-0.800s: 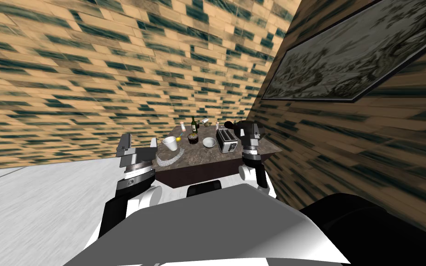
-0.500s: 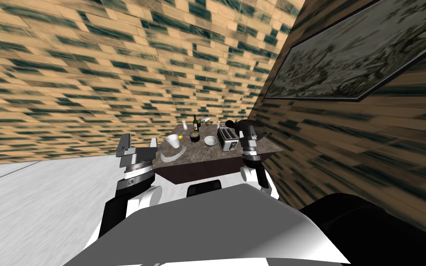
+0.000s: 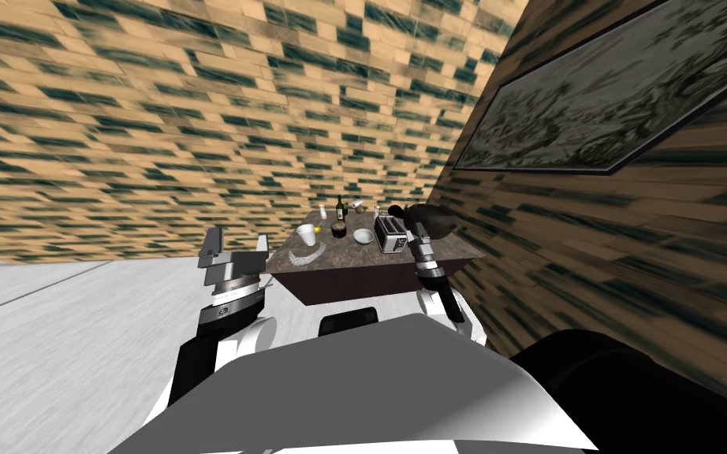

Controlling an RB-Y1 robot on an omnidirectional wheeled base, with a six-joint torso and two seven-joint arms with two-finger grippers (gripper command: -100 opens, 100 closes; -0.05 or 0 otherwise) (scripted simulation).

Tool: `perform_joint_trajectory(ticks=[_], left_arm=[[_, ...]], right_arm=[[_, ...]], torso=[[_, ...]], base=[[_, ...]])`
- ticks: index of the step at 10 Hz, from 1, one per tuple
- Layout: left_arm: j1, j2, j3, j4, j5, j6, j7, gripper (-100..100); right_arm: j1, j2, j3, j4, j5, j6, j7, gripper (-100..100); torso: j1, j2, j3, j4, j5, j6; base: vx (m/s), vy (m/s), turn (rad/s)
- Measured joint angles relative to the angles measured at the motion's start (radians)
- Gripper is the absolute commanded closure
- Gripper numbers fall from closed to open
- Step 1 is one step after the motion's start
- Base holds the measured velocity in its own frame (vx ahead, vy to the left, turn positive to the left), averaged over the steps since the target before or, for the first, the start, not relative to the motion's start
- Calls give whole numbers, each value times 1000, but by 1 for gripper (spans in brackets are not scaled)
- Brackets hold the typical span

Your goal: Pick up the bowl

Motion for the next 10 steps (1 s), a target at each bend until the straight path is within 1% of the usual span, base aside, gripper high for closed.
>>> perform_joint_trajectory(ticks=[1, 2, 3, 4, 5, 6, 7, 8, 9, 10], left_arm=[[0, 0, 0, 0, 0, 0, 0, 0], [0, 0, 0, 0, 0, 0, 0, 0], [0, 0, 0, 0, 0, 0, 0, 0], [0, 0, 0, 0, 0, 0, 0, 0], [0, 0, 0, 0, 0, 0, 0, 0], [0, 0, 0, 0, 0, 0, 0, 0], [0, 0, 0, 0, 0, 0, 0, 0], [0, 0, 0, 0, 0, 0, 0, 0], [0, 0, 0, 0, 0, 0, 0, 0], [0, 0, 0, 0, 0, 0, 0, 0]], right_arm=[[17, -31, -6, 13, 9, 5, 6, -100], [26, -50, -8, 29, 15, 0, 10, -100], [46, -83, -17, 43, 19, -6, 12, -100], [49, -115, -21, 75, 32, -3, 19, -100], [65, -133, -18, 84, 41, -5, 27, -100], [82, -165, -25, 96, 49, -3, 30, -100], [91, -186, -28, 109, 54, -5, 32, -100], [93, -214, -26, 136, 67, -3, 40, -100], [111, -231, -30, 140, 72, -4, 43, -100], [139, -260, -34, 148, 83, -5, 49, -100]], torso=[[1, 1, 0, 0, 0, 0], [0, 0, 0, 0, 0, 0], [1, -1, -1, 0, 0, 0], [2, -1, 0, 0, 0, 0], [2, -1, -1, 0, 1, 0], [2, -2, -1, 0, 1, 0], [1, -3, -2, -1, 0, 0], [1, -4, -2, -1, 0, 0], [1, -4, -2, -1, 0, 0], [1, -4, -2, -1, 0, 0]], base=[[-62, 29, 61], [-45, 43, 156], [-70, 67, 193], [-54, 56, 60], [-33, 60, 147], [-16, 37, 84], [-12, 42, 167], [-7, 36, 93], [-11, 46, 165], [-28, 75, 274]])
